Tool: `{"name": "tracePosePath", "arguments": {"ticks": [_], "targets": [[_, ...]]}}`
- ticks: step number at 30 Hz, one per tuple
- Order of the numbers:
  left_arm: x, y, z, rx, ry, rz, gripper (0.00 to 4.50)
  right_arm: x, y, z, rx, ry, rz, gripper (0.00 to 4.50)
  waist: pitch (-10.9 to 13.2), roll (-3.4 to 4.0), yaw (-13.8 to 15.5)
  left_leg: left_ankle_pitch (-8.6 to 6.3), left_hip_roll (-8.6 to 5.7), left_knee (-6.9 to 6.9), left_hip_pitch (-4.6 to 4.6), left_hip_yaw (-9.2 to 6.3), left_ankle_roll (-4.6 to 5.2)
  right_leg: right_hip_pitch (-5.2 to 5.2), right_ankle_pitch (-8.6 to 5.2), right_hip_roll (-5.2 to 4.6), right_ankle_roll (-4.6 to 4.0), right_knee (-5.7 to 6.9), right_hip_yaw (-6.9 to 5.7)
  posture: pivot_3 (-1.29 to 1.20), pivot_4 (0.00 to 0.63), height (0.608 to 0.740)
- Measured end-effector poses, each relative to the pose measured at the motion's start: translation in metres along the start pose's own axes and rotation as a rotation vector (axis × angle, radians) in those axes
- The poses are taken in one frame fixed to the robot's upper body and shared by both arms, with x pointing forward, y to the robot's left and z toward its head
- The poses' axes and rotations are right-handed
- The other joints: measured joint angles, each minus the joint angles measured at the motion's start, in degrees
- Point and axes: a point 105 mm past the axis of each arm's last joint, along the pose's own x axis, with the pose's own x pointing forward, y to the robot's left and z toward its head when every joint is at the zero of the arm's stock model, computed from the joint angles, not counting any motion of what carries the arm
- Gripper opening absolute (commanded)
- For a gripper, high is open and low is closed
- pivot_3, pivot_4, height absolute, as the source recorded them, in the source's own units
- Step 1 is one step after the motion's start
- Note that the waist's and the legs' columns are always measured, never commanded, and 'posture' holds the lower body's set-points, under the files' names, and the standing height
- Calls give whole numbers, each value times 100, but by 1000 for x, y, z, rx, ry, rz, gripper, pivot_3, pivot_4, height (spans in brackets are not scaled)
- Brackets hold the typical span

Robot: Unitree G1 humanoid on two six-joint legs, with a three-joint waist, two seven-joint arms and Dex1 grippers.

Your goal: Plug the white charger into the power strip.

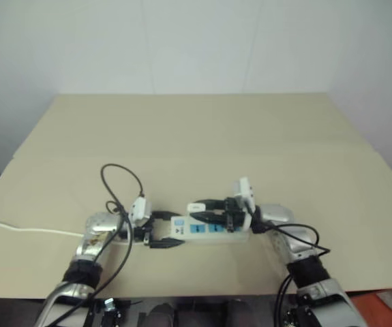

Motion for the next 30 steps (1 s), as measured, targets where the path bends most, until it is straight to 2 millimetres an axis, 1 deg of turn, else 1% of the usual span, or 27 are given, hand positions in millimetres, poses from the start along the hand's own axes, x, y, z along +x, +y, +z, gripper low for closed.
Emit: {"name": "tracePosePath", "arguments": {"ticks": [9, 15, 23, 24, 25, 26, 27, 28, 30], "targets": [[0, 1, -2, -11, 3, 2, 3261, 0, -2, -5, -81, 55, 63, 1141, -20, -1, -3, 0, 1, -1, 17, 2, 0, 13, 0, 1, 0, 1, 5, 0, 150, 740], [-1, 1, -3, -17, 6, 9, 3261, 1, -3, -6, -83, 62, 68, 1141, -24, 0, -10, 0, 5, -2, 43, 4, 0, 38, 0, 7, 0, 2, 11, 0, 150, 740], [-1, 1, -3, -17, 7, 9, 3261, 1, -3, -6, -80, 64, 70, 1141, -26, 0, -13, 0, 6, -2, 44, 4, 0, 38, 0, 8, 0, 2, 13, 0, 150, 740], [-1, 1, -3, -17, 7, 9, 3261, 1, -3, -6, -81, 63, 69, 1490, -26, 0, -12, 0, 6, -3, 44, 4, 0, 38, 0, 8, 0, 1, 13, 0, 150, 740], [-1, 1, -3, -17, 7, 9, 3261, 1, -3, -6, -81, 62, 69, 1700, -26, 0, -12, 0, 6, -3, 44, 4, 0, 38, 0, 8, 0, 1, 13, 0, 150, 740], [-1, 1, -3, -17, 7, 9, 3261, 1, -3, -6, -82, 62, 69, 2013, -26, 0, -11, 0, 6, -3, 44, 5, 0, 38, 0, 8, 0, 1, 13, 0, 150, 740], [0, 1, -3, -14, 4, 5, 3261, -4, -3, -12, -79, 92, 62, 2228, -26, 0, 0, 0, 6, -4, 43, 4, 0, 38, 0, 8, 0, 1, 13, 0, 150, 740], [0, 1, -3, -12, 6, 4, 3261, -7, -4, -12, -84, 91, 51, 2669, -27, -2, 3, -1, 5, -5, 43, 4, 1, 38, 0, 8, 0, -3, 13, 0, 150, 740], [0, 1, -3, -12, 6, 4, 3261, -12, -6, -12, -89, 99, 38, 3228, -29, -4, 2, -1, 5, -6, 43, 4, 1, 39, 0, 8, 0, -5, 13, 0, 150, 740]]}}
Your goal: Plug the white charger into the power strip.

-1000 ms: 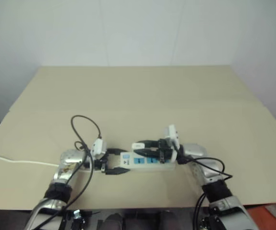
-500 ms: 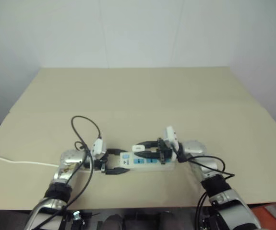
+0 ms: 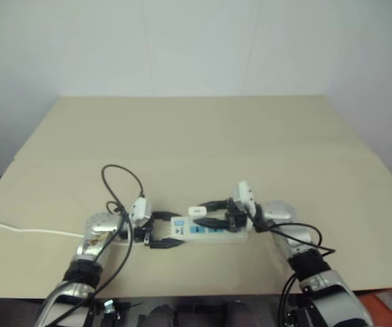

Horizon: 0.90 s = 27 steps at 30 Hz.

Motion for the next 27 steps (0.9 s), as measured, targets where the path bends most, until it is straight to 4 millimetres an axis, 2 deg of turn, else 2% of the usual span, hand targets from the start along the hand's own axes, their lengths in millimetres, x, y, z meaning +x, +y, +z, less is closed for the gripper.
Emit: {"name": "tracePosePath", "arguments": {"ticks": [3, 4, 8, 9, 12, 17, 19, 21, 24, 27], "targets": [[0, 0, 0, -1, 0, 1, 3261, -2, 0, 0, -2, 0, -4, 4291, 0, 0, 1, 0, 0, -1, 0, 0, 0, 0, 0, 0, 0, 0, 0, 0, 150, 740], [0, 0, 0, -1, 0, 1, 3261, -2, -1, 0, -2, 0, -5, 4456, 0, 0, 1, 0, 0, -1, 0, 0, 0, 0, 0, 0, 0, 0, 0, 0, 150, 740], [0, 0, 0, -1, -1, 1, 3261, -3, -1, 1, -7, 1, -2, 4456, 0, 0, 2, 0, 0, -2, 0, 0, 0, 0, 0, 0, 0, -2, 0, 0, 150, 740], [0, 0, 0, -1, -1, 1, 3821, -3, -1, 1, -8, 2, -1, 4500, 0, 0, 2, 0, 0, -2, 0, 0, 0, 0, 0, 0, 0, -2, 0, 0, 150, 740], [3, 2, 4, 7, -18, -1, 4441, -5, 1, 1, -23, 13, 5, 4500, 0, 0, 10, 0, 0, -2, -1, 0, 0, 2, 0, 0, 1, -3, -1, 0, 150, 740], [4, 5, 18, 51, -63, 6, 4441, -10, 3, 2, -28, 36, 8, 4500, 0, -1, 6, -1, 0, -4, -3, 0, 2, -1, -1, 0, 2, -6, 0, 0, 150, 740], [1, 4, 30, 66, -100, 10, 4441, -14, 5, 3, -26, 50, 7, 4500, 0, -1, 9, -2, 1, -4, -12, 0, 2, -11, -1, 0, 2, -6, 1, 0, 150, 740], [-11, 0, 46, 60, -134, 11, 4441, -25, 8, 5, -24, 56, -9, 4500, 1, -1, 1, -2, 2, -6, -30, 2, 2, -36, -1, 0, 2, -1, 7, 0, 150, 740], [-38, -6, 68, 53, -136, 24, 4441, -52, 10, 4, -18, 104, -66, 4500, 6, 3, -8, -2, 3, -11, -35, 8, 2, -47, -1, 1, 2, -1, 15, 0, 150, 740], [-62, -14, 73, 49, -83, 43, 4441, -80, 13, 17, -61, 164, -104, 4500, 18, 19, -17, -2, 3, -15, -31, 16, 3, -48, -2, 1, 2, -3, 23, 0, 150, 740]]}}
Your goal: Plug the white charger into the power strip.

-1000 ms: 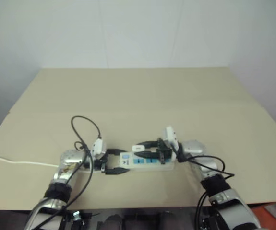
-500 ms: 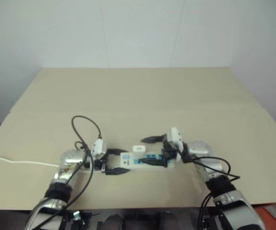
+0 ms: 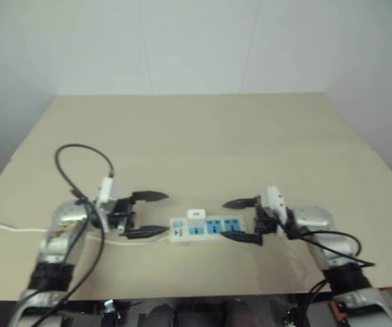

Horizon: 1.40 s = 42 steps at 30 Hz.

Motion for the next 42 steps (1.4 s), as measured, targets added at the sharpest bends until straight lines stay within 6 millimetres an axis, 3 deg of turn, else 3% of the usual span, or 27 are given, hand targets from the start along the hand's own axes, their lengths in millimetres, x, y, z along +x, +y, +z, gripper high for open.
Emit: {"name": "tracePosePath", "arguments": {"ticks": [4, 7, 10, 31, 42], "targets": [[-25, -2, 0, -3, 68, 63, 4441, -36, -5, 16, -85, 98, -62, 4500, 3, -3, 6, 0, 9, -3, 5, 3, 0, 6, 0, 10, -1, -5, -1, 0, 150, 740], [-43, -5, -3, -21, 121, 106, 4441, -57, 0, 13, -71, 193, -73, 4500, 6, -4, 13, -1, 10, -8, 4, 7, 1, 5, 0, 9, -1, -9, 2, 0, 150, 740], [-48, -7, -6, -31, 128, 132, 4441, -70, 3, 12, -52, 247, -89, 4500, 8, -6, 19, -1, 12, -7, 5, 11, 1, 7, 0, 8, -2, -10, 6, 0, 150, 740], [-34, -14, -12, -53, 104, 147, 4441, -90, 10, 11, -38, 340, -153, 4500, 11, -11, 20, -2, 24, -7, 6, 21, 2, 6, 1, 9, -2, -10, 13, 0, 150, 740], [-21, -3, -5, -46, 66, 91, 4441, -94, 10, 10, -41, 354, -198, 4500, 13, -15, 23, -3, 15, -5, 5, 23, 4, 6, 1, 9, -2, -9, 15, 0, 150, 740]]}}
